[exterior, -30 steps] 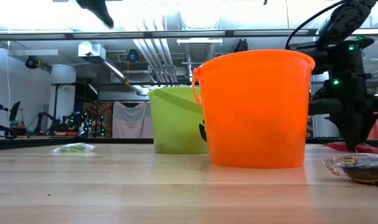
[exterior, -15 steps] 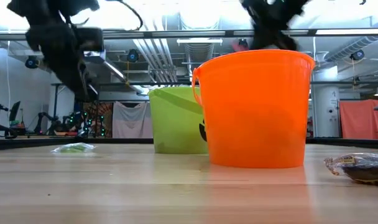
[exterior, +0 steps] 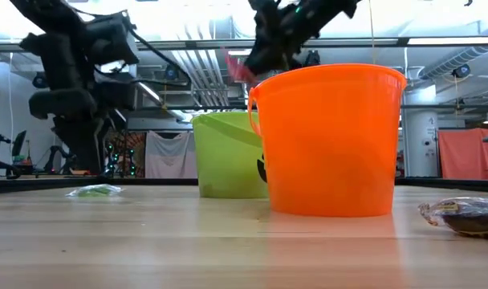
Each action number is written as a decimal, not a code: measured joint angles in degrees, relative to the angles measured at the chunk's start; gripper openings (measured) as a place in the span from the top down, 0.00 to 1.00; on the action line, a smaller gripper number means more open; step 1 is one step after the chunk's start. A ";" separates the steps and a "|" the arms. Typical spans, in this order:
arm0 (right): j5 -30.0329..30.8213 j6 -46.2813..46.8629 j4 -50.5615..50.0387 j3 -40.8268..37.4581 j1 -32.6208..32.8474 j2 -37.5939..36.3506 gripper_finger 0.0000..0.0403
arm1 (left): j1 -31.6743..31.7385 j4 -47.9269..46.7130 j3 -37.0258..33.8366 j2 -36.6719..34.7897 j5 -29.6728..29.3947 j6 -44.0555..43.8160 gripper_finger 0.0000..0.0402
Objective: Sort candy by brand, put in halloween buckets
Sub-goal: Put the red candy into the green bucket, then put the green gummy into the bottom orange bucket
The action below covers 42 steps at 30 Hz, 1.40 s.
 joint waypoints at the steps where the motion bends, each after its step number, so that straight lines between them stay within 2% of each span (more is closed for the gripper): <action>1: -0.07 0.86 -1.03 0.58 0.00 1.43 0.95 | 0.20 0.27 0.18 1.12 0.02 0.02 0.64; 6: -0.45 1.49 -3.65 3.16 0.24 6.41 0.90 | 0.28 1.93 0.36 7.00 -1.06 -0.08 0.63; 10: -0.46 2.73 -4.25 3.98 0.33 7.44 0.83 | 0.65 5.68 0.27 11.05 -3.75 -3.35 0.63; 14: -0.07 4.20 -7.43 3.98 0.22 7.48 0.76 | 0.76 6.05 0.83 13.69 -3.09 -5.73 0.64; 18: -0.03 3.22 -8.82 3.98 0.33 7.28 0.71 | 0.78 4.99 1.74 13.74 -1.48 -6.17 0.72; 22: -0.05 1.67 -9.23 3.98 0.35 5.79 0.68 | 0.74 1.27 3.91 11.24 2.44 -7.83 0.90; 24: -0.05 0.81 -9.73 3.98 0.35 4.40 0.67 | 0.76 -0.72 6.10 9.30 3.66 -8.70 0.97; 29: -0.05 -2.27 -10.98 3.98 0.35 0.14 0.67 | 0.77 -7.21 12.41 3.43 3.76 -11.08 0.99; 35: -0.03 -3.75 -16.91 3.98 0.37 -6.67 0.68 | -0.73 -2.63 23.47 -2.50 9.93 -8.14 1.00; 38: -0.01 -4.90 -20.67 3.96 0.35 -10.24 0.68 | -2.37 -1.05 30.28 -1.24 9.63 -8.03 1.00; 42: 0.85 -7.09 -24.01 3.89 0.35 -14.59 0.67 | -5.80 1.36 38.67 5.11 5.09 -7.66 1.00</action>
